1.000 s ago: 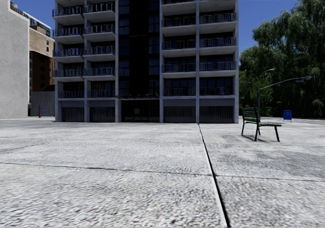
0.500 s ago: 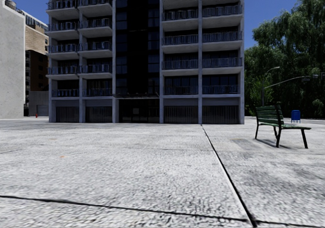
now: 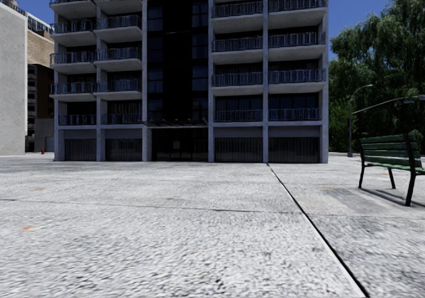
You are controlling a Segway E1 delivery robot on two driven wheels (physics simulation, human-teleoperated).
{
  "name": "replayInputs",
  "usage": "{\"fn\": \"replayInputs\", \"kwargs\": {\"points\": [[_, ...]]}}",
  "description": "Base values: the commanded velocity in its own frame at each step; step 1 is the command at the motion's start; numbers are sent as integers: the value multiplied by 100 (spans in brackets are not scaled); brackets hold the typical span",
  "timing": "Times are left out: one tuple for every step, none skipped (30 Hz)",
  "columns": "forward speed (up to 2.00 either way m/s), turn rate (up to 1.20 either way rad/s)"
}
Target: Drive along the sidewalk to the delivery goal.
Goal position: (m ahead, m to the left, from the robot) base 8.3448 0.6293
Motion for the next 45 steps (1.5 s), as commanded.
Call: {"fn": "replayInputs", "kwargs": {"points": [[200, 0], [200, 0], [200, 0], [200, 0], [200, 0], [200, 0], [200, 0], [200, 0], [200, 0], [200, 0], [200, 0], [200, 0], [200, 0], [200, 0], [200, 0], [200, 0], [200, 0], [200, 0], [200, 0], [200, 0], [200, 0], [200, 0], [200, 0], [200, 0], [200, 0], [200, 0], [200, 0], [200, 0], [200, 0], [200, 0], [200, 0], [200, 0], [200, 0], [200, 0], [200, 0], [200, 0], [200, 0], [200, 0], [200, 0], [200, 0], [200, 0], [200, 0], [200, 0], [200, 0], [200, 0]]}}
